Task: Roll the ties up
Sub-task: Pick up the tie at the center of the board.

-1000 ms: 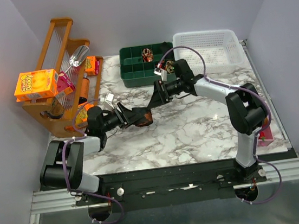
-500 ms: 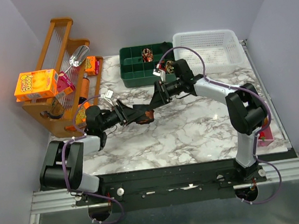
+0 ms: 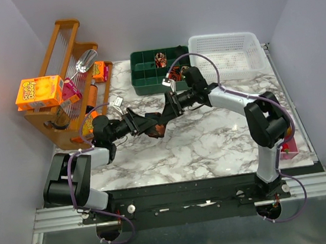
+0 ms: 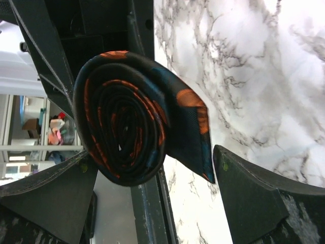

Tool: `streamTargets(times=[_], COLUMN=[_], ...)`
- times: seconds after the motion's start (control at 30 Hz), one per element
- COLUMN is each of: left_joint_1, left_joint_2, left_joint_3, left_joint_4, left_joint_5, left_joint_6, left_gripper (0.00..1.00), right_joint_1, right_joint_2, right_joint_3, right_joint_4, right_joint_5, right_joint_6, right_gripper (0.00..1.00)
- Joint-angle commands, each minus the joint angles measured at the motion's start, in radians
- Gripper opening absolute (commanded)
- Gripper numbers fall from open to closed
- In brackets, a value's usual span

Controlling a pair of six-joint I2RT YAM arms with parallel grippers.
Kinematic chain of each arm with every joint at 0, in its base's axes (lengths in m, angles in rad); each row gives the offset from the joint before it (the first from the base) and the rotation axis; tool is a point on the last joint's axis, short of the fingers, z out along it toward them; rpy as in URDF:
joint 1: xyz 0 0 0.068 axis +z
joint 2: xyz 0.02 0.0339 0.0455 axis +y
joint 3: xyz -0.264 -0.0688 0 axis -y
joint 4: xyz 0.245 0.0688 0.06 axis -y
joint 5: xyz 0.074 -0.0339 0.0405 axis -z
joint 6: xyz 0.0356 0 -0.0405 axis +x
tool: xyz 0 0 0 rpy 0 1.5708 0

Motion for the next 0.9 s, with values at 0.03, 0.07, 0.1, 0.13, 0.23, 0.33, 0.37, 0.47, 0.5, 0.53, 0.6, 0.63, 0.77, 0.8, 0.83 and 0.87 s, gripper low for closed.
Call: streamTargets(times=[0.03,0.07,0.1,0.13,0.23,0.33,0.37,0.47,0.5,0.53,0.6,0.63,0.77,0.8,0.83,0.87], left_joint_1=[-0.005,-0.005,-0.005,-0.005,-0.007,-0.005,-0.005,-0.005,-0.005,-0.005,-0.005,-0.005,-0.005,-0.005,-0.005,-0.005], left_joint_2=[-0.004,-0.007,-0.01,-0.011,-0.012,-0.012,-0.011,-0.011,-0.009,-0.007,0.005,0.006,0.02,0.025,0.028,0.034], left_joint_3=[0.024,0.024,0.027,0.027,0.029,0.029,0.029,0.03,0.033,0.037,0.043,0.043,0.046,0.047,0.046,0.044], left_joint_4=[-0.019,-0.039,-0.071,-0.086,-0.128,-0.153,-0.156,-0.179,-0.192,-0.192,-0.174,-0.166,-0.162,-0.162,-0.157,-0.153], left_joint_5=[0.017,0.013,0.007,0.001,-0.014,-0.031,-0.037,-0.062,-0.066,-0.068,-0.059,-0.056,-0.053,-0.05,-0.048,-0.045], left_joint_6=[0.026,0.047,0.059,0.067,0.087,0.096,0.095,0.098,0.098,0.098,0.089,0.076,0.073,0.073,0.07,0.069], left_gripper=[0.68,0.68,0.68,0.68,0.68,0.67,0.67,0.65,0.65,0.65,0.65,0.65,0.65,0.65,0.65,0.65], right_joint_1=[0.041,0.042,0.042,0.042,0.042,0.042,0.042,0.045,0.05,0.05,0.056,0.057,0.07,0.076,0.077,0.079], right_joint_2=[0.017,0.016,0.017,0.017,0.017,0.022,0.02,0.02,0.022,0.031,0.043,0.049,0.098,0.103,0.109,0.115], right_joint_3=[0.036,0.036,0.036,0.036,0.035,0.032,0.027,0.022,0.022,0.021,0.022,0.022,0.035,0.038,0.044,0.045], right_joint_4=[-0.004,-0.003,-0.003,-0.004,-0.004,-0.003,-0.003,-0.003,-0.006,-0.004,-0.004,-0.004,-0.004,-0.001,-0.001,0.005], right_joint_5=[-0.04,-0.041,-0.044,-0.048,-0.054,-0.065,-0.068,-0.071,-0.071,-0.065,-0.064,-0.064,-0.068,-0.068,-0.074,-0.08], right_joint_6=[-0.003,0.0,0.002,0.003,0.008,0.008,0.008,0.011,0.011,0.012,0.012,0.014,0.018,0.022,0.026,0.034], right_gripper=[1.0,1.0,1.0,1.0,0.98,0.97,0.97,0.96,0.96,0.96,0.96,0.96,0.96,0.96,0.95,0.96])
